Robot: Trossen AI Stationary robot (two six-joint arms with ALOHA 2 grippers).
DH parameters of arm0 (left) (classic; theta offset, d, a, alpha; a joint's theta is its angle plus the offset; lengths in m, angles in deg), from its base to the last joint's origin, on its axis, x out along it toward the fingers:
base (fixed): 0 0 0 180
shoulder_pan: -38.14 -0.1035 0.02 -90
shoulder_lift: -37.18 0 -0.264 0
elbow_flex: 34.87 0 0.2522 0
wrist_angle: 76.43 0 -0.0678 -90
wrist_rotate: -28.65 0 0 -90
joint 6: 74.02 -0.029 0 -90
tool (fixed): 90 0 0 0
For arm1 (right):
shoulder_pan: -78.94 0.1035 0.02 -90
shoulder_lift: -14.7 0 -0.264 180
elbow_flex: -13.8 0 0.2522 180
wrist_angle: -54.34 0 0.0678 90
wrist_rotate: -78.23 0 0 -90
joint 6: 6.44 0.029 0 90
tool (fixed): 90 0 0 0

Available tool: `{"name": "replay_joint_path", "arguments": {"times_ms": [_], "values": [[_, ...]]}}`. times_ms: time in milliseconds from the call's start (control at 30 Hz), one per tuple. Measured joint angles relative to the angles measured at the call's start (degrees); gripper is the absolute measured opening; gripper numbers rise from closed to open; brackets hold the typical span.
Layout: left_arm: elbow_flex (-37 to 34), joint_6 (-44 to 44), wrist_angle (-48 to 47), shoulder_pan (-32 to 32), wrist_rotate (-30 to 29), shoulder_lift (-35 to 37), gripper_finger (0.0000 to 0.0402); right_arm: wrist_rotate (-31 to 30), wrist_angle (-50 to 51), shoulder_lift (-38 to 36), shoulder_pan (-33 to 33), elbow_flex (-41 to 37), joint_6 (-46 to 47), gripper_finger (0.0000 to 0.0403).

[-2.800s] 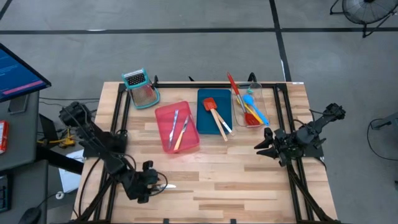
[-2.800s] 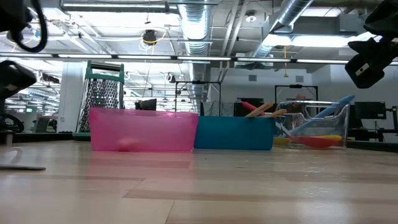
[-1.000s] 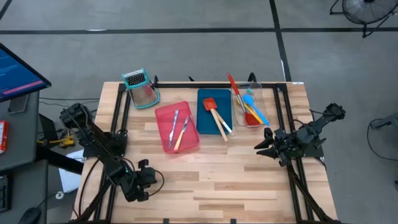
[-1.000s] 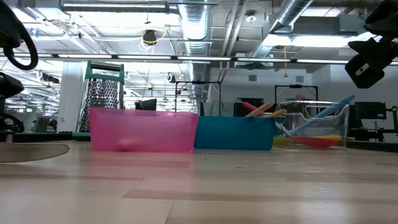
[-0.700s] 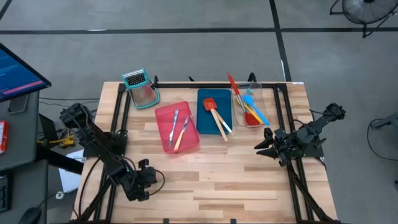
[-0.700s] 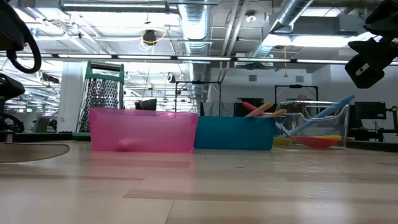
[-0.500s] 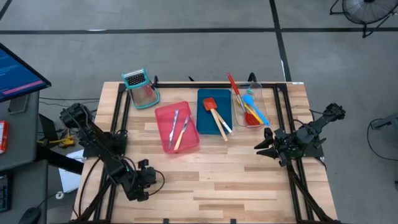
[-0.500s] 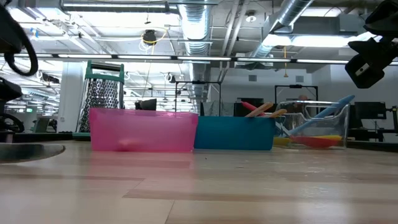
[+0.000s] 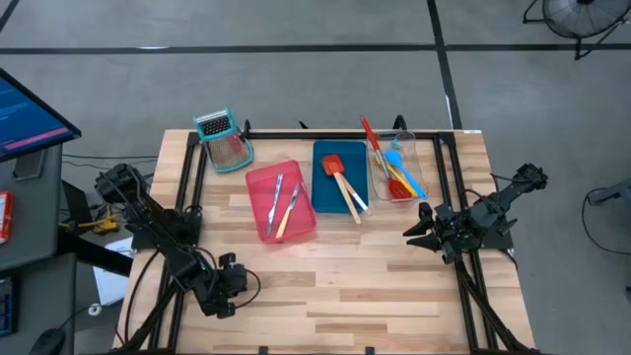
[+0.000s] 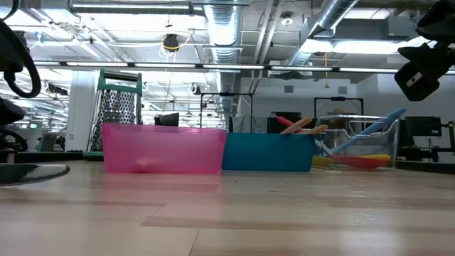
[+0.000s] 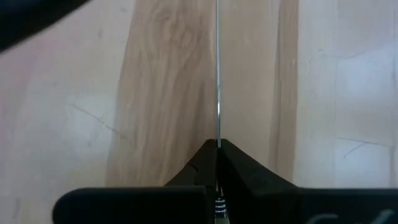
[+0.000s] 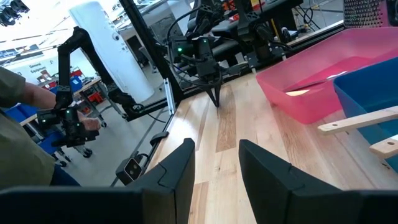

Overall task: Pick & Place Kitchen Items
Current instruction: Put the green table knife into the red bin

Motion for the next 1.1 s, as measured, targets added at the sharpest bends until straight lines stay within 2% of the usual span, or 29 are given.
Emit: {"name": "replay_joint_path", "arguments": {"times_ms": [133,267,467,633,700,900,967,1100], "values": [[0.0,0.6,0.8,-1.1,3.2,1.2,0.0001,0.0,0.0,0.0,0.0,0.0,0.0,0.0123],[0.3,1.7,1.3,-3.2,3.1,7.5,0.0001,0.0,0.0,0.0,0.0,0.0,0.0,0.0123],[0.4,1.0,-0.1,-6.2,-4.7,20.6,0.0001,0.0,0.0,0.0,0.0,0.0,0.0,0.0123],[0.4,0.0,-4.8,-8.4,-6.1,24.2,0.0001,0.0,0.0,0.0,0.0,0.0,0.0,0.0123],[0.4,-0.2,-5.4,-8.6,-3.3,24.1,0.0001,0.0,0.0,0.0,0.0,0.0,0.0,0.0123],[0.4,-4.2,-5.7,-6.3,15.9,22.5,0.0001,0.0,0.0,0.0,0.0,0.0,0.0,0.0123],[0.4,-3.7,-5.7,-4.3,19.2,21.9,0.0001,0.0,0.0,0.0,0.0,0.0,0.0,0.0123],[0.4,-3.4,-5.2,0.3,21.2,19.6,0.0003,0.0,0.0,0.0,0.0,0.0,0.0,0.0123]]}}
